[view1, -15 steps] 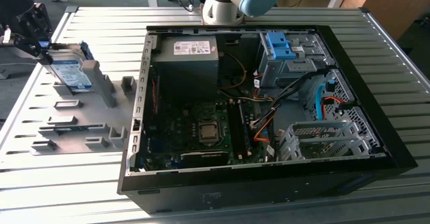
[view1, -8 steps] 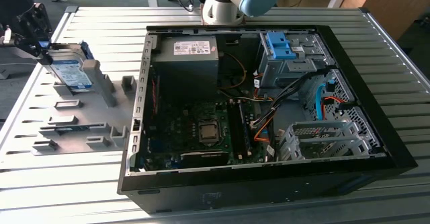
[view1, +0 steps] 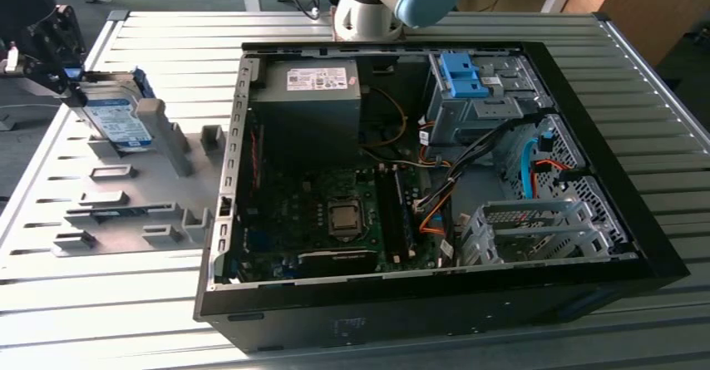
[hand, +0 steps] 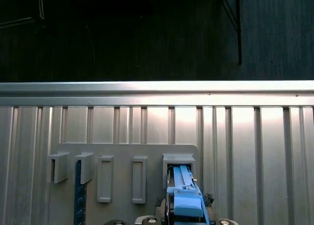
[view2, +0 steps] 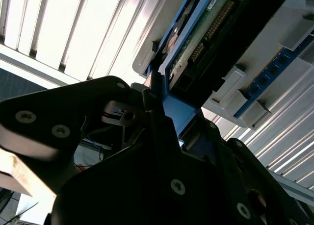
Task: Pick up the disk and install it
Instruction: 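Pick up the disk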
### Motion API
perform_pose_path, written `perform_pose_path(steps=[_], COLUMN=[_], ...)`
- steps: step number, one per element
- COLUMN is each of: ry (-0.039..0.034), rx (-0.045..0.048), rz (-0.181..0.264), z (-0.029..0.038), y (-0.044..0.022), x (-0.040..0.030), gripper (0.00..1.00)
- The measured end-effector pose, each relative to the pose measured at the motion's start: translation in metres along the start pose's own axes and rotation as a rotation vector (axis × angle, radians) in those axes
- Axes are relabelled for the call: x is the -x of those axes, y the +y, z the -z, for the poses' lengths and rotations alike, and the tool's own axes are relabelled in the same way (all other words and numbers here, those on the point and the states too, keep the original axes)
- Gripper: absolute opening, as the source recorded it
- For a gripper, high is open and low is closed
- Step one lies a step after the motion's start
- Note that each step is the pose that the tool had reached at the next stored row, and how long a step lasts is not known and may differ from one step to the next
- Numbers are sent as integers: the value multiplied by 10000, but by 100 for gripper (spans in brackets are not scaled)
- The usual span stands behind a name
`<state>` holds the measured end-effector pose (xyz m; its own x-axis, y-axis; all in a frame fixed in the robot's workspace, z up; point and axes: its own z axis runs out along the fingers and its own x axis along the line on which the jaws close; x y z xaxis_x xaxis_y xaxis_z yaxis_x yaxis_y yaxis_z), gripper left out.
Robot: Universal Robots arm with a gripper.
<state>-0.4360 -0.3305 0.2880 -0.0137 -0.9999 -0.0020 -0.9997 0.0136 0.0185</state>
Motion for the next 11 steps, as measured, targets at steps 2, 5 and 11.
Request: perform_pose_path(steps=[2,5,11], ry=[0,0,0], rx=[1,0,1], rz=[0,-1,-2], z=[0,0,0], y=[0,0,0], x=[0,0,0], gripper=[45,45,37])
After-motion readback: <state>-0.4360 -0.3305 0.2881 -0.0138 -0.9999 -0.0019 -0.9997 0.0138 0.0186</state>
